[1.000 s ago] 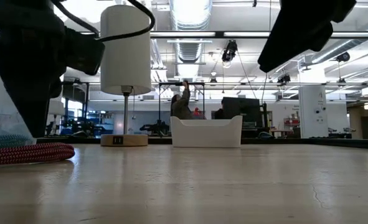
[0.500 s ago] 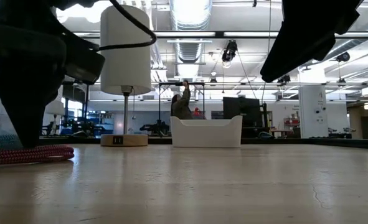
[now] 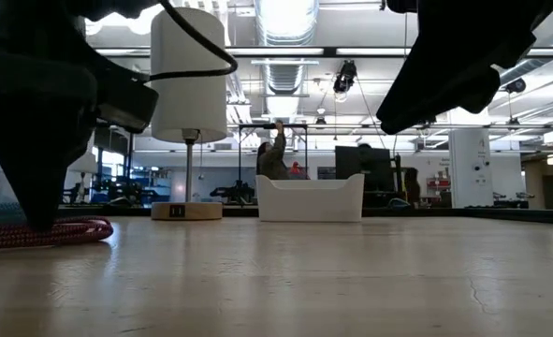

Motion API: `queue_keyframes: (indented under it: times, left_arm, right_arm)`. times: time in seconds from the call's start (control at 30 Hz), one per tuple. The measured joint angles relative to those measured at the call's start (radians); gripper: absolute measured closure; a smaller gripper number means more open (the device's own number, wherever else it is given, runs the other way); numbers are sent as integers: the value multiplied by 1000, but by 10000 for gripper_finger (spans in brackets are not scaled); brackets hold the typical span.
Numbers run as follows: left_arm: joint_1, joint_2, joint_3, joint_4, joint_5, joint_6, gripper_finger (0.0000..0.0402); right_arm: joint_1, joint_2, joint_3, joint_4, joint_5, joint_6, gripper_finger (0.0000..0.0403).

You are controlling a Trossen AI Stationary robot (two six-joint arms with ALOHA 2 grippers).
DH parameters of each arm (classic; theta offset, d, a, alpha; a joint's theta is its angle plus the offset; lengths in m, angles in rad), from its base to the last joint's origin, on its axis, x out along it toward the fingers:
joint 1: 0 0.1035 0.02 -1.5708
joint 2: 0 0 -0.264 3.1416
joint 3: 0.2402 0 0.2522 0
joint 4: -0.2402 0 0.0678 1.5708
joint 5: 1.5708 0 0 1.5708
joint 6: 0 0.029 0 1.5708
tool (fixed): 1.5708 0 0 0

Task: Pick & Place USB Port
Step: Put the pink black charger cable into the grey bin

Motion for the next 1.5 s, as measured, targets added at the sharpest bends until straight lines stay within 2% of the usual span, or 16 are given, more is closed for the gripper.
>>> queue_keyframes:
  times: [0.17,0.4,0.57,0.8,1.03,1.2,1.37,1.5]
  left_arm:
    - [0,24,2,-1,-15,5,318]
    - [1,21,9,-1,-10,0,390]
    - [0,7,35,0,-10,3,387]
    - [0,2,119,-6,-45,86,394]
    - [0,-1,264,-7,-143,322,392]
    - [0,-4,373,-9,-198,545,391]
    - [1,-33,456,-30,-312,763,392]
    - [1,-80,473,6,-434,859,391]
  right_arm:
    - [1,0,-34,100,0,-4,307]
    - [1,0,-69,211,2,-63,300]
    - [-2,0,-69,214,2,-84,294]
    - [-4,0,-67,214,3,-100,292]
    - [-4,-1,-58,233,2,-244,291]
    - [-2,-62,-2,181,-26,-384,289]
    - [4,-160,34,113,24,-518,287]
    - [2,-212,-27,173,57,-548,281]
